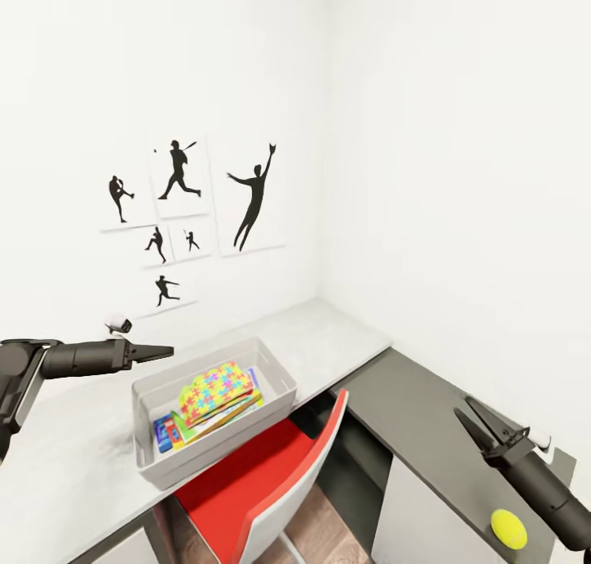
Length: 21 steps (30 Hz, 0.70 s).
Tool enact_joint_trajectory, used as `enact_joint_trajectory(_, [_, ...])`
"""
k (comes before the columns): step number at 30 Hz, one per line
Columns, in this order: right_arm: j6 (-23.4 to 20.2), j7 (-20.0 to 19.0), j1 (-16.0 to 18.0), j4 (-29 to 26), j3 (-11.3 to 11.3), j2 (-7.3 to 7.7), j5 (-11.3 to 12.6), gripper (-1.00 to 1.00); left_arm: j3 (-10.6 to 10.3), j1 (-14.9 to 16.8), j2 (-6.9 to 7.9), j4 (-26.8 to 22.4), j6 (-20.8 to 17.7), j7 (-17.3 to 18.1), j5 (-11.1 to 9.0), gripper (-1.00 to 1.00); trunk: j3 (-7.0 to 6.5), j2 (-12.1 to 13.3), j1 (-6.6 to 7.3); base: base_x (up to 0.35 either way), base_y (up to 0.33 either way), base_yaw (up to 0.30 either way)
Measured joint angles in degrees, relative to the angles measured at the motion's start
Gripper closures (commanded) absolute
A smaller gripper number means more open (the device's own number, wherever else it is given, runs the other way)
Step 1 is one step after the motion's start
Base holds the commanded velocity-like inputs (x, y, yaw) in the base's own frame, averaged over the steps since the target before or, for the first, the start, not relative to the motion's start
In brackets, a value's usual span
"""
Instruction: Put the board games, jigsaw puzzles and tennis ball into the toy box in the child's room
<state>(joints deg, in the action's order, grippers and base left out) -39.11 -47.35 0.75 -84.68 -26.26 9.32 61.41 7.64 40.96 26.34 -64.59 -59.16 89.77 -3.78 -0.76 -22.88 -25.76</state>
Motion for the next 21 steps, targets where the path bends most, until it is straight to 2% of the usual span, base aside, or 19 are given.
enact_joint_trajectory(17, [0.02, 0.03, 0.00, 0.15, 0.00, 0.00, -0.18, -1.00, 0.01, -0.01, 0.17, 0.00, 0.00, 0.00, -0.01, -1.00, 0.00, 0.00, 0.00, -0.001, 0.000, -0.267])
enact_joint_trajectory(21, [0.02, 0.00, 0.00, 0.17, -0.06, -0.06, -2.38, -1.00, 0.01, -0.02, 0.17, 0.00, 0.00, 0.00, -0.01, -1.00, 0.00, 0.00, 0.00, 0.000, 0.000, -0.267])
